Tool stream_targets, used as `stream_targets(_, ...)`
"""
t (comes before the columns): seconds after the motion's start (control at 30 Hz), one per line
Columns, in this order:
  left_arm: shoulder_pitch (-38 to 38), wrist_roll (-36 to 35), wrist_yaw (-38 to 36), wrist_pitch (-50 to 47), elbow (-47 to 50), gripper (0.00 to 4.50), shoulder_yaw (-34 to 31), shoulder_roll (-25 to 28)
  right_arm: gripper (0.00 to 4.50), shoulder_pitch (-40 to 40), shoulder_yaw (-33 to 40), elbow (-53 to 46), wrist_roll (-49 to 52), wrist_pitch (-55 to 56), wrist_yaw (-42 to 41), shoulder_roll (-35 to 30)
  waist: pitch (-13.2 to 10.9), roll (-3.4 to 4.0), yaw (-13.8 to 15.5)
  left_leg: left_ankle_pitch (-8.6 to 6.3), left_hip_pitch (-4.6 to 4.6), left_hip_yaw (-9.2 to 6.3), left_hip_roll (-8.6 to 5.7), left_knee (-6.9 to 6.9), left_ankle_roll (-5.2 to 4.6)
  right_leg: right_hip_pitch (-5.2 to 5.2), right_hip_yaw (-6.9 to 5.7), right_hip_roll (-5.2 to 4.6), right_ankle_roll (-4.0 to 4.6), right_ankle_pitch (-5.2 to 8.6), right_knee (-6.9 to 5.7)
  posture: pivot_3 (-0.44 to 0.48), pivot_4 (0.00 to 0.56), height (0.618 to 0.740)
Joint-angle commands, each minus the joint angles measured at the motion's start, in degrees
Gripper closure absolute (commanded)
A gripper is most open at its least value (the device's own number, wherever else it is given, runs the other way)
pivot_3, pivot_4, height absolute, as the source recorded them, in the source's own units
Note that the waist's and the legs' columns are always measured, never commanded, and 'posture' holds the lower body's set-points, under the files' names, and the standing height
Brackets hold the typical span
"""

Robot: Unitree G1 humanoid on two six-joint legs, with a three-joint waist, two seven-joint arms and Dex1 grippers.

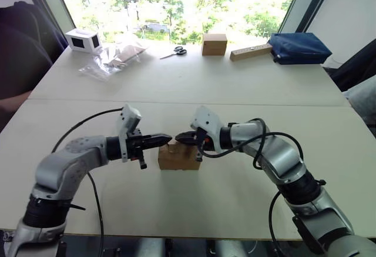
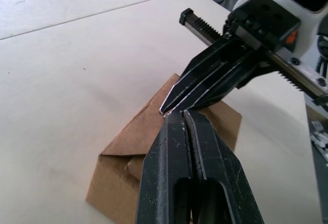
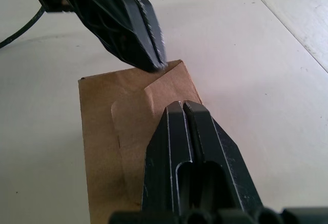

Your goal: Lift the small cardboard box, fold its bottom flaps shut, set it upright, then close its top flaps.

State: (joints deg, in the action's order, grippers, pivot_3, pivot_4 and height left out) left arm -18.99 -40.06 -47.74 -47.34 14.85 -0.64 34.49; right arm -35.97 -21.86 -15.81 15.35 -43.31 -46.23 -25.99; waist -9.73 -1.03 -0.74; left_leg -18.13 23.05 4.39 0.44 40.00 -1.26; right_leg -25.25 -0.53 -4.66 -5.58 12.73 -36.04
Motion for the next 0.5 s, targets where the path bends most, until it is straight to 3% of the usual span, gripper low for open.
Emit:
stream_targets(0.03,-2.05,2.62,1.01,3.09,-3.76,4.48,0.55,-2.11,4.50,-0.12,2.02,-2.95,0.58,0.00,0.47,-0.12,0.00,-0.01,0.05,0.00,0.00,0.00,0.00,0.00,0.00,0.00,0.00,0.00,0.00,0.00,0.01,0.000,0.150,0.740)
stream_targets(0.23,-4.26,5.21,-0.70,5.55,-8.96,4.48,2.57,-4.41,4.50,0.40,4.32,-7.26,2.28,-2.14,0.60,-1.73,0.01,0.00,0.05,0.00,-0.01,-0.01,0.00,0.01,0.00,0.01,-0.01,0.01,-0.01,-0.01,0.00,0.000,0.150,0.740)
stream_targets(0.5,-4.60,4.13,-1.11,4.68,-7.75,4.48,1.63,-4.90,4.50,2.98,4.96,-14.12,5.19,-5.73,-0.26,-5.10,0.02,-0.02,0.07,-0.01,-0.03,-0.03,0.00,0.01,-0.01,0.05,-0.01,-0.03,-0.01,-0.01,0.01,0.000,0.150,0.740)
